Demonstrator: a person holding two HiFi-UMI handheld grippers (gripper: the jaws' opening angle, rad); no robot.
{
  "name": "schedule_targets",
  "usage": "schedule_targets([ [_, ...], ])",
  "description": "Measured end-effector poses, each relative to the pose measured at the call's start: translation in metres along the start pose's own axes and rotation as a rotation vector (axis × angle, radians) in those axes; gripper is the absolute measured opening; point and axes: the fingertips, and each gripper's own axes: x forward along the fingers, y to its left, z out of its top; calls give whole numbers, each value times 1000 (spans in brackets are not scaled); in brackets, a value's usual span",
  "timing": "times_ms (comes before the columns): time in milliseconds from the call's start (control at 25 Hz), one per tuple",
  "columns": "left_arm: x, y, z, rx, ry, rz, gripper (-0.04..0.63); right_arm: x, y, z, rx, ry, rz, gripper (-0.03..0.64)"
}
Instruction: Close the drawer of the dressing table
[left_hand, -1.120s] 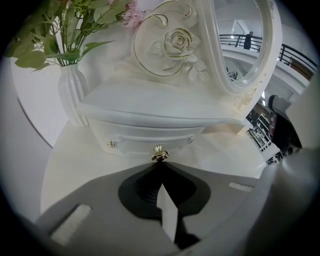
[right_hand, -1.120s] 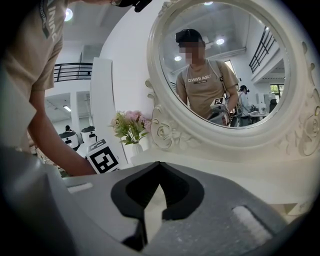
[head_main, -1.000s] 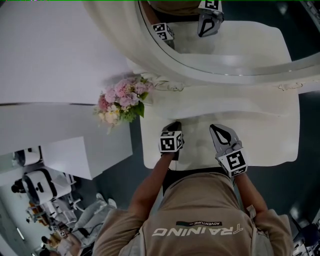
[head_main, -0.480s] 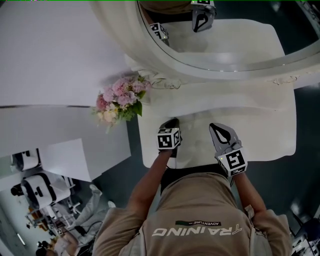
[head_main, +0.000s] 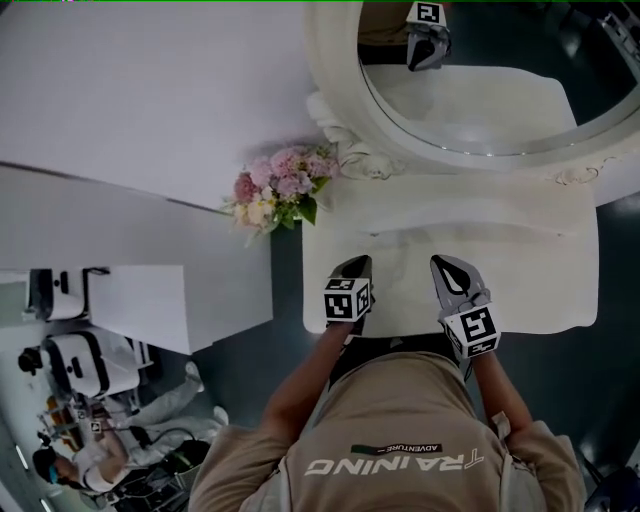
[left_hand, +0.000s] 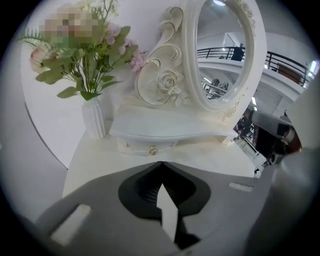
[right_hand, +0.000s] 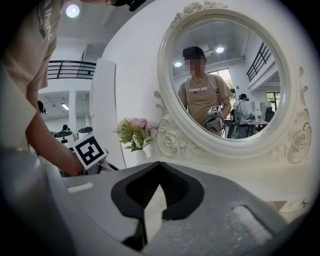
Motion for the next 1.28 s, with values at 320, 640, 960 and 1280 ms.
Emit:
schedule_targets([
  [320,-67,-15,48,42,-200,-37,18,4,13,27,-52,-49,-19,3],
  [640,-112,-29,91,178,-352,-34,18,2,22,71,-30,-120,-12,2],
  [960,-153,-42,128,160,-474,-92,18,-8,28,118,-86,-197,-40,2],
  [1280,-182,-43,164,186,-559,-105,18,-12,36,130,-112,-210,-36,2],
])
